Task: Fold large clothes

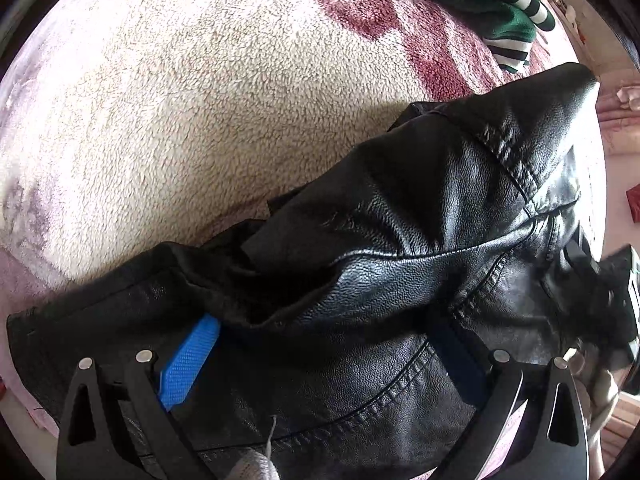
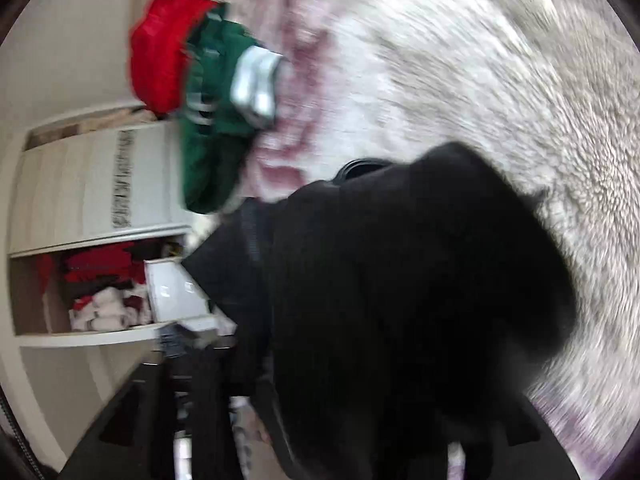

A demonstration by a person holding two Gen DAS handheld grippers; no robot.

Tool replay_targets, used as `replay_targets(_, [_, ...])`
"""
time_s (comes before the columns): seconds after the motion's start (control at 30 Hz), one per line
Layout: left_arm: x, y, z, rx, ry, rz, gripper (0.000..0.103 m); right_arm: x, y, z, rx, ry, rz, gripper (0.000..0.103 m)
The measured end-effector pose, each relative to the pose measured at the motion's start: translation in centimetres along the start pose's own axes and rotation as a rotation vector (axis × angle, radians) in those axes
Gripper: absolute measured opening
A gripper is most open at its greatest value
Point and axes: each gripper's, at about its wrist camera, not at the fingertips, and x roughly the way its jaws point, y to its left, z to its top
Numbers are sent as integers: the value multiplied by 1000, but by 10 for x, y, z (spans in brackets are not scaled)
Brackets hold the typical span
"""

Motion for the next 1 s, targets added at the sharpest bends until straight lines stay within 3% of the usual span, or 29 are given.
replay_targets(0.1, [-1,0,-1,-6,-1,-9,103,12,-5,7,9,24,52,67])
replay_targets(0.13, [-1,2,-2,-8,-5,-13,103,15,1,7,-8,27,36,62])
replay_targets(0.17, [-1,3,-2,-9,-10,-19,103,17,8,7,-25,24,28,35])
replay_targets(0.27, [0,8,-4,-6,-21,-29,103,17,26,1,-30,-2,25,25])
replay_targets(0.43, [-1,18,-7,1,-38,-61,103,0,76,-31,-64,-55,70,21])
replay_targets(0.67, [-9,46,-22,1,-96,-170,103,8,149,-79,-216,-5,48,21])
replay_targets(0.73, [-20,58,-28,-16,-102,-172,103,13,166,-90,-267,4,17,20])
replay_targets(0.87, [-80,122,-69,-133,-218,-141,103,9,194,-125,-387,11,-36,20])
replay_targets(1.0, [-123,202,-130,-297,-265,-106,103,26,236,-187,-579,60,-119,20])
